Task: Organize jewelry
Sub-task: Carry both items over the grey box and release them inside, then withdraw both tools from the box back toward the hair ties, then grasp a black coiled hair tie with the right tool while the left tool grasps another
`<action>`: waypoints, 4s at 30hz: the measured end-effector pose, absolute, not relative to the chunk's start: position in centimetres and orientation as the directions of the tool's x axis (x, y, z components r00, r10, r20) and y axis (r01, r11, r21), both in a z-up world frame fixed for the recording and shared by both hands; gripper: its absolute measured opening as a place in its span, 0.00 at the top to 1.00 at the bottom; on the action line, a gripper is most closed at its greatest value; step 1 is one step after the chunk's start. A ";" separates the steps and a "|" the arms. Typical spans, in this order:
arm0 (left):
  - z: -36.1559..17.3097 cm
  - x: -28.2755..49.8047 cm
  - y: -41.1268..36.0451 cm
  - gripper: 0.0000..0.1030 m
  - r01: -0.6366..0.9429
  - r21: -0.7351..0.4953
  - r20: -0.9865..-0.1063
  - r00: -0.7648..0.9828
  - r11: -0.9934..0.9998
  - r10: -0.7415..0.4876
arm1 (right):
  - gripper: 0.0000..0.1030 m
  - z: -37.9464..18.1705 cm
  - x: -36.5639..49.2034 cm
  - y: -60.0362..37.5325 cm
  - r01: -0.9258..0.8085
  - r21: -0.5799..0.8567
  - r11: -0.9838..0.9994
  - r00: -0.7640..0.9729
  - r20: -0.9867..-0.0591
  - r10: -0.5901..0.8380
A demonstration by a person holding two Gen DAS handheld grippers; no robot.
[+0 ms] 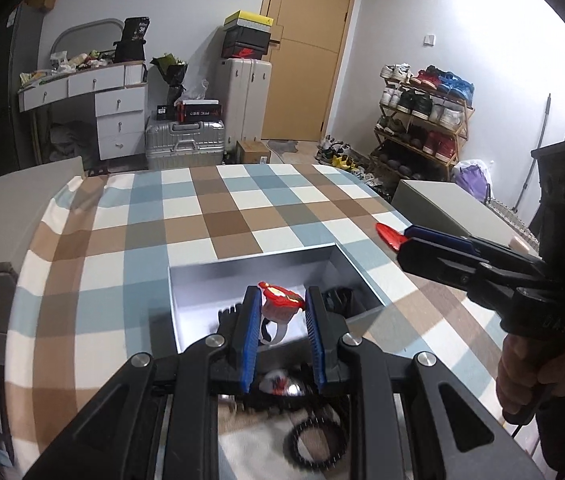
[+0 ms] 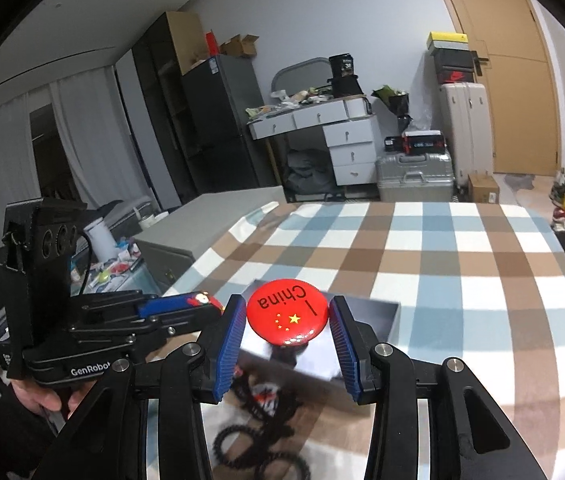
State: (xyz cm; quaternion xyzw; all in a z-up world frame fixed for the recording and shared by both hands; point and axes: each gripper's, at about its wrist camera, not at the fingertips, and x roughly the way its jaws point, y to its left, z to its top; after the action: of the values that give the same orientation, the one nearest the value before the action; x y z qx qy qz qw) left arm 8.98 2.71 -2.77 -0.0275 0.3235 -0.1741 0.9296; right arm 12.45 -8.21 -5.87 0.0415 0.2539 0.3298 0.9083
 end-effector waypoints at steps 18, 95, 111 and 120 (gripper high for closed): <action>-5.2 14.0 1.1 0.84 0.354 -0.215 -0.667 0.628 0.910 -0.402 | 0.59 -9.7 19.5 -7.8 -0.546 0.270 0.793 0.578 -0.564 0.590; -7.5 2.3 5.3 0.01 -0.035 -0.139 -0.616 0.786 0.990 -0.059 | 0.00 -12.0 4.8 -8.8 -0.572 0.113 0.813 0.652 -0.538 0.534; -8.8 0.9 6.1 0.01 -0.090 -0.131 -0.647 0.762 0.987 -0.017 | 0.18 -16.5 7.2 -6.5 -0.558 0.141 0.818 0.512 -0.718 0.472; -9.1 0.8 6.6 0.01 -0.101 -0.123 -0.659 0.752 0.987 -0.005 | 0.29 -16.9 6.9 -5.1 -0.582 0.047 0.812 0.518 -0.748 0.415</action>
State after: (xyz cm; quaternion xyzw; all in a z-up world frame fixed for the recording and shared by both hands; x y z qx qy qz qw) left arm 0.76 6.62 -9.11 -0.0758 0.3512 0.0256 0.9329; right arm 6.88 -5.10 -16.90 -0.1053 0.3975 0.2882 0.8648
